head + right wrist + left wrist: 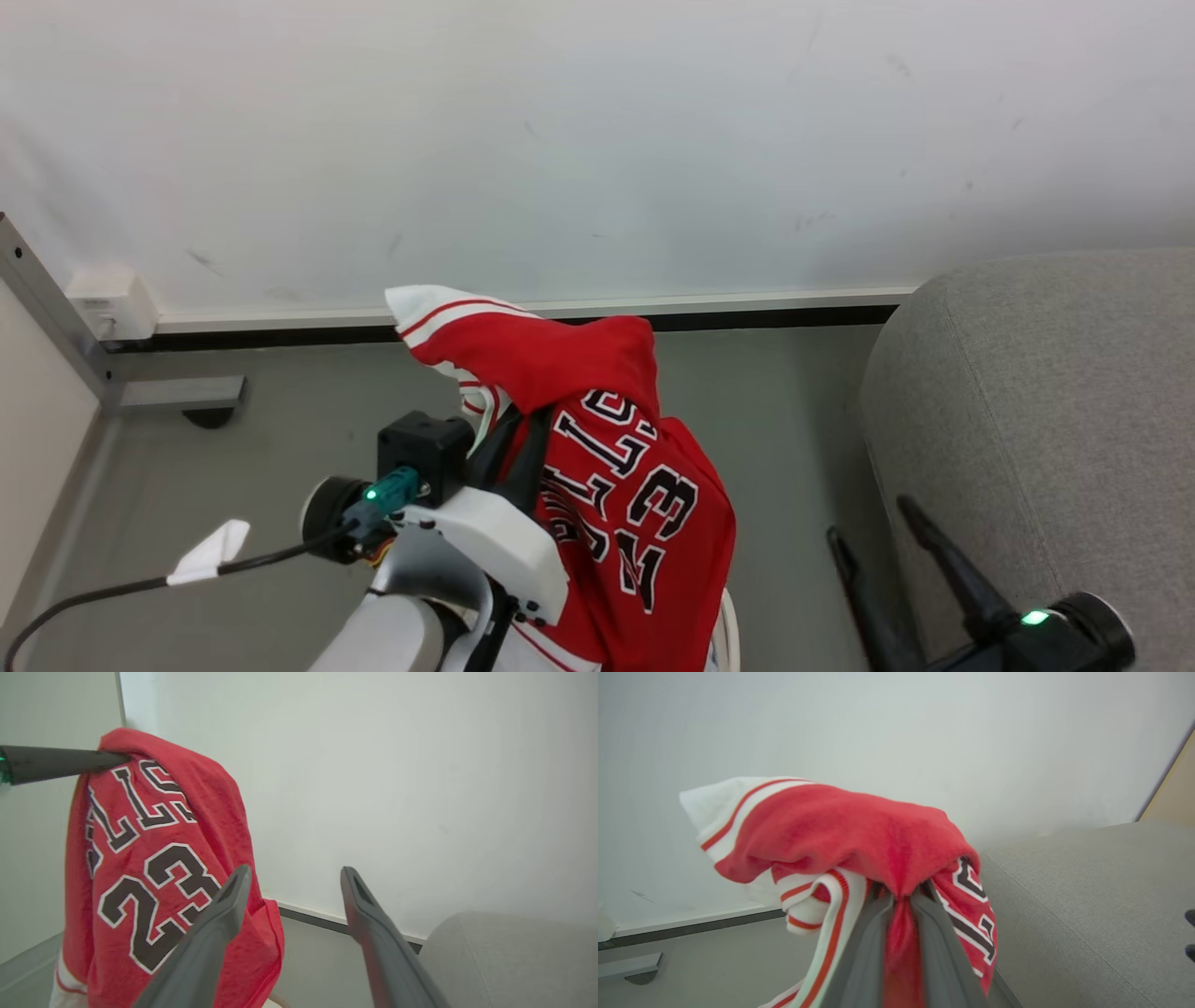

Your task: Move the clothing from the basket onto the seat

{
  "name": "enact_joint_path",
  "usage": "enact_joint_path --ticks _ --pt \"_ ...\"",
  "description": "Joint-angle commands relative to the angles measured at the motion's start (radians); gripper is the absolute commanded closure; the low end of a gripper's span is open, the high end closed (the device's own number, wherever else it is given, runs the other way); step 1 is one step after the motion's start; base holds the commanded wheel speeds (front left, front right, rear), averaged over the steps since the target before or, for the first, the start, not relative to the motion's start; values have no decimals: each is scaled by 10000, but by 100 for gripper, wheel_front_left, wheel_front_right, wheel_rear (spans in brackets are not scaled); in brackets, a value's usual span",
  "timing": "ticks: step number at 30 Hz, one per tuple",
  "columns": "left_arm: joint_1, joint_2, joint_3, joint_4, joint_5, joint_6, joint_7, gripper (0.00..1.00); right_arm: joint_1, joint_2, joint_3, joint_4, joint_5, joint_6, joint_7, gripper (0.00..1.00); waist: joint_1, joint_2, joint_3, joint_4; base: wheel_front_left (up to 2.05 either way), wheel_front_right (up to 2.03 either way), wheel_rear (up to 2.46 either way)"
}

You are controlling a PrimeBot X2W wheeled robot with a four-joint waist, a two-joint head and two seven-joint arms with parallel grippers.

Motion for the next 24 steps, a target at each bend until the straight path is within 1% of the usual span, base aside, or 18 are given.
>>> enact_joint_path --ticks 1,4,7,12,15,19,24 --pt "77 55 -71 -205 85 -30 62 100 -302 -294 604 -59 53 -21 8 0 2 -1 1 19 0 0 0" --pt "-35 -58 -273 -452 83 -118 205 100 -975 -848 1918 137 223 -21 6 0 2 -1 -10 76 0 0 0" --pt "-144 -222 -539 -572 -37 -319 337 100 -1847 -1255 3109 646 357 -21 84 0 2 -1 -39 131 0 0 0" --pt "-259 -418 -883 -736 -224 -581 492 100 -3472 -1431 4749 1624 755 -21 487 0 2 -1 -14 154 0 0 0" --pt "-290 -584 -1055 -703 -433 -838 530 100 -4317 -1370 5439 2354 1174 -23 628 0 2 -1 -26 195 0 0 0" --pt "-339 -783 -1217 -517 -706 -1070 580 100 -5171 -1112 6143 3300 1905 -21 779 0 2 -1 -55 287 0 0 0" --pt "-410 -976 -1377 -199 -1170 -1416 722 100 -6105 -784 7147 4060 2835 -21 525 0 2 -1 -58 361 0 0 0"
